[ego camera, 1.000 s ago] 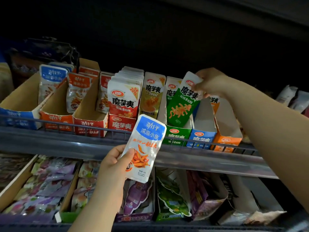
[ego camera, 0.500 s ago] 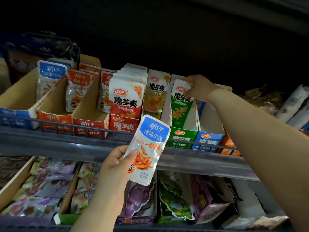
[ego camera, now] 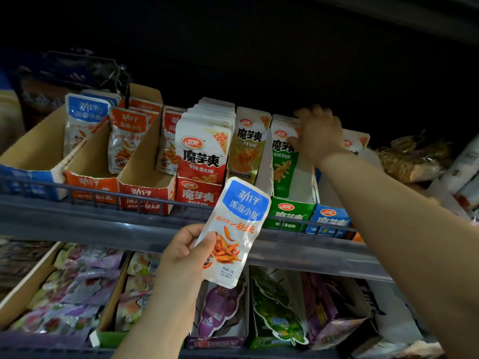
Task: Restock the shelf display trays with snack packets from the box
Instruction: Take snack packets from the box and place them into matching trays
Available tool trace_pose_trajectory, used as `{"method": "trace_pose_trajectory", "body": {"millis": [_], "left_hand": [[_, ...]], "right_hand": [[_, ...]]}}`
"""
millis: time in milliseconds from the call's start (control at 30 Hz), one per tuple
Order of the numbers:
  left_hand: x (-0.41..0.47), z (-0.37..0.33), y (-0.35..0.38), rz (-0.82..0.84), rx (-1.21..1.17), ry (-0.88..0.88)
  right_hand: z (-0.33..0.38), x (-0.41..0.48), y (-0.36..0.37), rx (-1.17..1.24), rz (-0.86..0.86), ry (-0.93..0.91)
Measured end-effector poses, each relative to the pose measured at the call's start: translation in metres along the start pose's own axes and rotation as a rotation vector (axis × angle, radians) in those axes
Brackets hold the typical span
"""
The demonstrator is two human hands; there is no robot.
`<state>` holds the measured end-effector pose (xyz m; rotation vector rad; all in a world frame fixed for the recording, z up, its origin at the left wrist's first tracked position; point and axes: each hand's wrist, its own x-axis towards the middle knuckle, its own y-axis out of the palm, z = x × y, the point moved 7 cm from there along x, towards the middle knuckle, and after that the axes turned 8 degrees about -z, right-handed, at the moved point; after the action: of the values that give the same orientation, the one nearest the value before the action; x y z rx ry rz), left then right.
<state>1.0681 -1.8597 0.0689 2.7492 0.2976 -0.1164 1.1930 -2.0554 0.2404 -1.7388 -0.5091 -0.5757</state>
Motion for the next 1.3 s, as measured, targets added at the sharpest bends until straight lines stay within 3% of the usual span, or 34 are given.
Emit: {"method": "trace_pose_trajectory", "body": {"millis": [167,333,400,533,600,667,767,867,967,1133,1300], "left_hand": [[-0.001,0.001,0.004,0.027,-0.03,-0.015],[-0.007,-0.001,0.01,0.029,-0.089,-0.009],[-0.011,-0.002,0.012,0.023,-0.099,0.008],[-0.016,-0.001,0.018,0.0,-0.102,0.049],[-0.018,-0.001,0.022,-0.004,-0.105,0.067],[-0.019,-0.002,0.026,-0.009,-0.116,0.082],[-0.023,-0.01,0.032,-0.017,0.001,0.221],[-0.033,-0.029,0.037,-0.006,0.305,0.572],[-0.035,-0.032,0.046,0.026,0.664,0.835],[-0.014,-0.005,0.056,-0.051,1.132,1.011],[-0.005,0.006,0.06,-0.142,1.342,1.092]], "right_hand": [[-0.002,-0.007,-0.008,0.216,-0.108,0.096],[0.01,-0.039,-0.03,0.624,-0.193,0.024],[0.02,-0.059,-0.037,0.853,-0.023,-0.001],[0.038,-0.102,-0.04,1.121,0.517,-0.079],[0.038,-0.115,-0.039,1.136,0.633,-0.086],[0.035,-0.123,-0.04,1.052,0.643,-0.104],[0.026,-0.127,-0.042,1.003,0.618,-0.096],[0.005,-0.123,-0.05,0.985,0.556,-0.053],[-0.033,-0.107,-0.061,0.959,0.382,0.07],[-0.096,-0.084,-0.073,0.861,0.074,0.262],[-0.123,-0.07,-0.071,0.638,-0.123,0.373]]}}
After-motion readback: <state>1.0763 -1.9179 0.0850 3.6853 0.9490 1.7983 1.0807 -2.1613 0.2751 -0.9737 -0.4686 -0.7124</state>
